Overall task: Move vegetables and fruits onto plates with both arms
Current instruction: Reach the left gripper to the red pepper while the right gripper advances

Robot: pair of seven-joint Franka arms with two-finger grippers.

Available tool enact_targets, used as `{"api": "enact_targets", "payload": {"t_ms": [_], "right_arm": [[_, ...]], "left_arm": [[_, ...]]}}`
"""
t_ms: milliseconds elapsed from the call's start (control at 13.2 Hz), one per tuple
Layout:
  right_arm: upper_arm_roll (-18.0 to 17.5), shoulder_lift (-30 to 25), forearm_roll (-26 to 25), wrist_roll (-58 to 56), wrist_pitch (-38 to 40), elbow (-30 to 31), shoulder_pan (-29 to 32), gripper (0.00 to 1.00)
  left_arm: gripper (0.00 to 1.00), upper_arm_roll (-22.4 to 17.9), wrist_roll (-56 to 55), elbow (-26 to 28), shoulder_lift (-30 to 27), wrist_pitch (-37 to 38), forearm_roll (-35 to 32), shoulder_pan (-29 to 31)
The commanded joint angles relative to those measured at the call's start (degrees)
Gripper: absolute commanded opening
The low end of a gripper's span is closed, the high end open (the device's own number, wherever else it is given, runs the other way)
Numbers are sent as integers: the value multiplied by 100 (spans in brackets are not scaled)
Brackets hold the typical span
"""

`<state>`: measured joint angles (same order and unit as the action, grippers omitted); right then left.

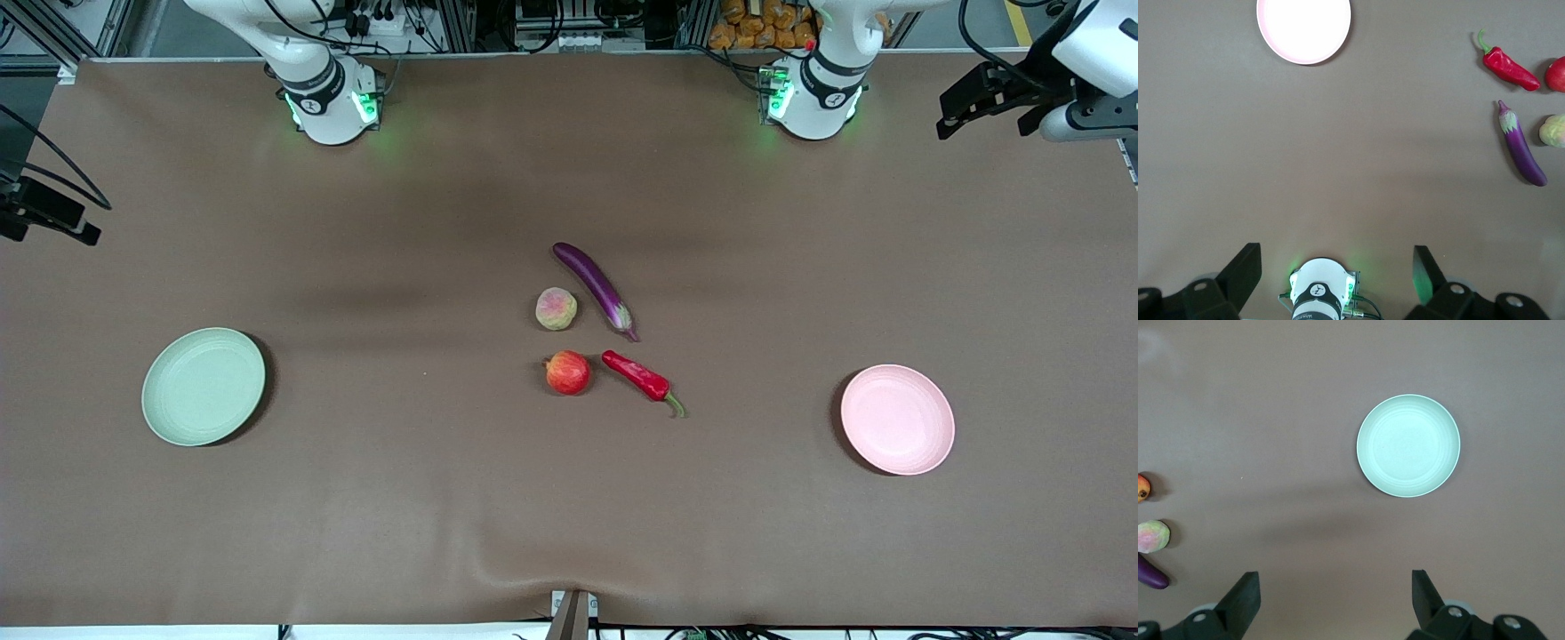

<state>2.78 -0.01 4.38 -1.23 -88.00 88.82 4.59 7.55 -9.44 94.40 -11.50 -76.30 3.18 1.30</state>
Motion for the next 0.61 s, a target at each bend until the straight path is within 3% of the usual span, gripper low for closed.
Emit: {"api": "enact_targets", "payload": {"t_ms": [0, 303, 530], "right_arm": [[-49, 186, 115, 18, 29, -171, -11, 100], [-41, 597, 159, -26, 81, -198, -274, 100], [-49, 976, 247, 9, -163, -207, -510, 100]], "left_arm": [[100, -7, -85, 26, 24, 29, -20, 2], [100, 27, -503, 516, 419, -804, -2, -24], [100, 781, -2968, 501, 1559, -2129, 24, -138]]}}
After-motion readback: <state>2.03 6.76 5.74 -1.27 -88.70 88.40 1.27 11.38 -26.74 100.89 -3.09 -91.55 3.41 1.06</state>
